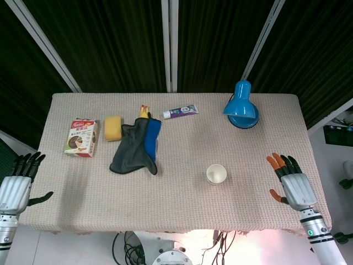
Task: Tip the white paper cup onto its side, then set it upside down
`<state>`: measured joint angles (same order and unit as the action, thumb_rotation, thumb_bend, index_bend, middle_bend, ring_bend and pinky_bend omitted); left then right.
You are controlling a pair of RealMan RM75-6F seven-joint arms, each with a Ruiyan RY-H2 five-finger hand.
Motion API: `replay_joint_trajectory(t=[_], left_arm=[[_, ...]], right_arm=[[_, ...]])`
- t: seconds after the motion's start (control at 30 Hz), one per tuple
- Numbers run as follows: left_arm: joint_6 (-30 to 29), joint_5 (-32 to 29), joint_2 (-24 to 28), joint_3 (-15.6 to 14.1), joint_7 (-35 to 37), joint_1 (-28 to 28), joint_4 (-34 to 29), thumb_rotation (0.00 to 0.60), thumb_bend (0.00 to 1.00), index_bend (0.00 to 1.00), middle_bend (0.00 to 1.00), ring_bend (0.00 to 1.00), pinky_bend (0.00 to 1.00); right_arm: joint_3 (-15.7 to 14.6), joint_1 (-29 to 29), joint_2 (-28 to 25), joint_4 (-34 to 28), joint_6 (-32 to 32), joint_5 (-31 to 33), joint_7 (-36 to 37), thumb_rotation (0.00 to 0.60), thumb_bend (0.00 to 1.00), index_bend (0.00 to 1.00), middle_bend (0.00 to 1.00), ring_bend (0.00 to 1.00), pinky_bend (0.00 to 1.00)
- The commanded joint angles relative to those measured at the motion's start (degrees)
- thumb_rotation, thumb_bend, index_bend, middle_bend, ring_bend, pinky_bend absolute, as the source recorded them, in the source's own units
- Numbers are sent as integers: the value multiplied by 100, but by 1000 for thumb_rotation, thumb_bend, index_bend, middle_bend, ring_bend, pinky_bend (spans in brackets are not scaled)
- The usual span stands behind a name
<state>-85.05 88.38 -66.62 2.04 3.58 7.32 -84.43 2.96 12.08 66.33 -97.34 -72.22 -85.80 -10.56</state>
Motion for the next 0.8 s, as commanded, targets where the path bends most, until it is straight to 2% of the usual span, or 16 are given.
replay_joint_trajectory(t=[0.03,0.27,0.63,0.8], left_arm=[[15,-14,-5,-1,16,3,18,600,94,65,31,0,32],[37,-37,5,3,48,11,42,600,94,65,31,0,32],[130,-118,8,21,59,43,73,600,94,65,31,0,32],[159,-154,14,31,98,51,98,600,94,65,31,0,32]], right_arm=[[100,313,161,-60,432,204,-246,600,176,0,0,0,0],[315,800,767,254,1138,727,-11,600,176,0,0,0,0],[389,1343,1454,704,1759,913,441,600,176,0,3,0,0],[420,1514,1640,819,1827,805,732,600,176,0,50,0,0]])
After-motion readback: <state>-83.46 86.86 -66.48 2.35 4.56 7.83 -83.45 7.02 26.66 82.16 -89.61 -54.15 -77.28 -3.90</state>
